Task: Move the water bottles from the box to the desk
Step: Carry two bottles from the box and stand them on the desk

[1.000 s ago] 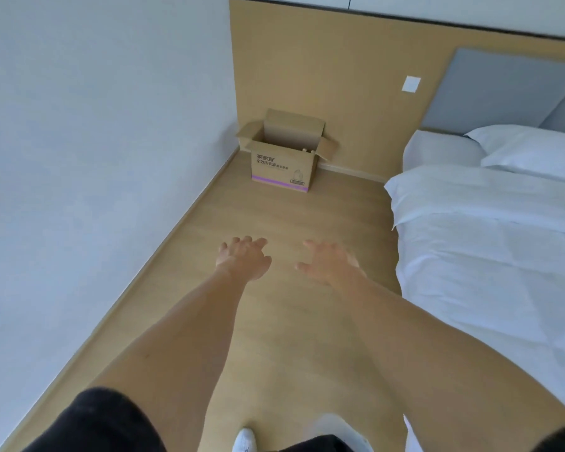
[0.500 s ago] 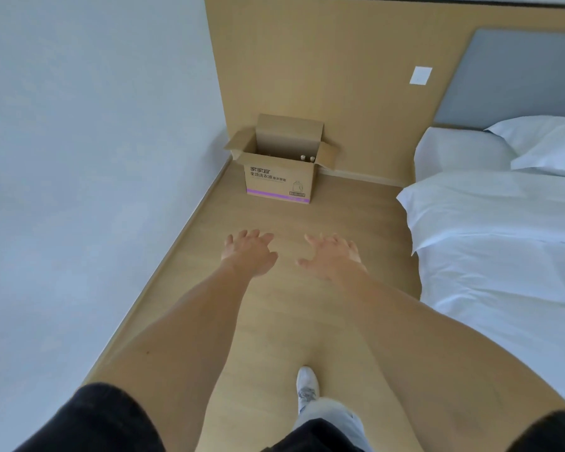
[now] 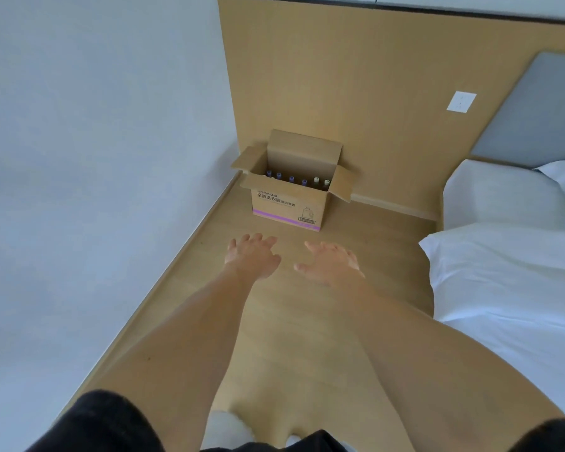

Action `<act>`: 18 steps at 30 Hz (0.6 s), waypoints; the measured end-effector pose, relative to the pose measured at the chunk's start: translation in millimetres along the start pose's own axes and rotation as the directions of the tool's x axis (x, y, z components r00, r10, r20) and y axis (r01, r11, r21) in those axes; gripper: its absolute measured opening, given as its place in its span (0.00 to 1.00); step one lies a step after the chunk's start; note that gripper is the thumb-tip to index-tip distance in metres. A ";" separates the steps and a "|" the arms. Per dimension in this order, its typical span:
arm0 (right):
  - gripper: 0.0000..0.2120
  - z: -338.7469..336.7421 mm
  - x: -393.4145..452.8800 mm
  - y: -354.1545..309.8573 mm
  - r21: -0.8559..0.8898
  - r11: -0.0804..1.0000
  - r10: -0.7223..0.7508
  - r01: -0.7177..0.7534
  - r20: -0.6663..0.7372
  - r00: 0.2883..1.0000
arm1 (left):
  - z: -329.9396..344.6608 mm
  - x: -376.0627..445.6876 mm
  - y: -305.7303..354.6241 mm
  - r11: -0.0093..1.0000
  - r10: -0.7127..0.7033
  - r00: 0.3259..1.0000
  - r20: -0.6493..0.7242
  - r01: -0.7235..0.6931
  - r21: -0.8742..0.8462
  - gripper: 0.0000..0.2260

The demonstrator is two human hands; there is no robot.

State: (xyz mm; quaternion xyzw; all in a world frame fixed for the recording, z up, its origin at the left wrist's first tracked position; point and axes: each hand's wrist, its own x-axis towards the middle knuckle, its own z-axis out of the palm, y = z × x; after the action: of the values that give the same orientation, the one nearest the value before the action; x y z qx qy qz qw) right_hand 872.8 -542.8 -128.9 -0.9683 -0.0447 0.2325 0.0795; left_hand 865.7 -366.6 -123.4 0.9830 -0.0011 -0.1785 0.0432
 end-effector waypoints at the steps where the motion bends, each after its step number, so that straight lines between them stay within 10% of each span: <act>1: 0.35 -4.1 13.5 0.8 0.001 1.000 0.008 -0.008 -0.002 1.000 | -3.1 14.8 -1.1 1.000 -0.002 1.000 0.004 0.002 0.001 0.24; 18: 0.33 -141.1 262.8 -39.7 0.099 0.977 0.194 -0.188 -0.057 0.979 | -115.5 322.6 -44.2 0.986 0.149 0.989 -0.012 -0.149 -0.075 0.22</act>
State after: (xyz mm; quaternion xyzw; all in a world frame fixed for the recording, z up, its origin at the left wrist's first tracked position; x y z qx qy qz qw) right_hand 1168.7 -490.1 -114.4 -0.9705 0.0620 0.2087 0.1033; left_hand 1207.7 -318.4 -132.6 0.9784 -0.0676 -0.1716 0.0935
